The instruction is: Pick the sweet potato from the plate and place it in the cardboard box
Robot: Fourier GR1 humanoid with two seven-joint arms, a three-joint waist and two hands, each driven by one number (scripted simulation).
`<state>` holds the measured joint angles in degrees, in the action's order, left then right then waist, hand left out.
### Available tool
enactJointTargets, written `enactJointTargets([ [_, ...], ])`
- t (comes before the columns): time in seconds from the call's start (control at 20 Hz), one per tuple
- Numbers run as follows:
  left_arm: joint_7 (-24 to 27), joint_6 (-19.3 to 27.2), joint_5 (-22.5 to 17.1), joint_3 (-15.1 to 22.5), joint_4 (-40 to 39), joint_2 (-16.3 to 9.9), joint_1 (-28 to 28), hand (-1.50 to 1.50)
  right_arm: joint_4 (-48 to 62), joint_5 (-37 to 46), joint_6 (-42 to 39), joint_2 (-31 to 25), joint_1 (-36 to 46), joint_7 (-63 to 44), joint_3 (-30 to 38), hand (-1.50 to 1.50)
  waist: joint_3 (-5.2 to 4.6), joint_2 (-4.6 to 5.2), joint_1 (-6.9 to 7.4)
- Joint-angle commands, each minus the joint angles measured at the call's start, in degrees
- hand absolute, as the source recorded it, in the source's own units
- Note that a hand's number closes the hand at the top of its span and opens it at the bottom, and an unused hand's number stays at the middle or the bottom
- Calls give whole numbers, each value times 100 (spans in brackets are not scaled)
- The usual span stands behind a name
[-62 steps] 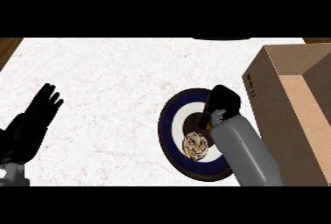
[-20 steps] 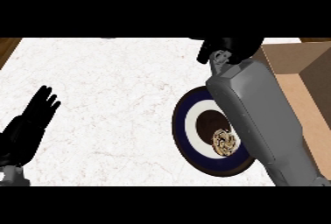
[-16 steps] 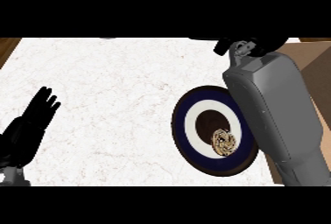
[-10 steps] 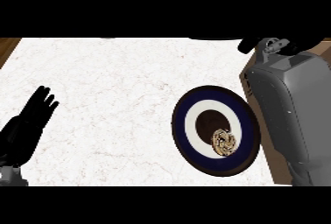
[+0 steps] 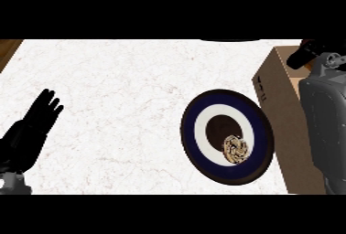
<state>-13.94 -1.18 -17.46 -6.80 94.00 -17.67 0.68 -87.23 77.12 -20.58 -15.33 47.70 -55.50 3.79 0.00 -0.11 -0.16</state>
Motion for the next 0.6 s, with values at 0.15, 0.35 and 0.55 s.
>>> enactJointTargets([
  [0.15,124,-47,156,-61,-212,64,203,0,271,-441,612,-397,-716,654,748,150,1,20,13],
  [0.35,253,-189,176,-45,-385,160,63,0,328,-491,978,27,-1249,550,698,150,-1,24,30],
  [0.55,-216,-31,65,-57,188,130,-43,0,584,-815,796,140,-1426,165,1223,150,2,16,41],
])
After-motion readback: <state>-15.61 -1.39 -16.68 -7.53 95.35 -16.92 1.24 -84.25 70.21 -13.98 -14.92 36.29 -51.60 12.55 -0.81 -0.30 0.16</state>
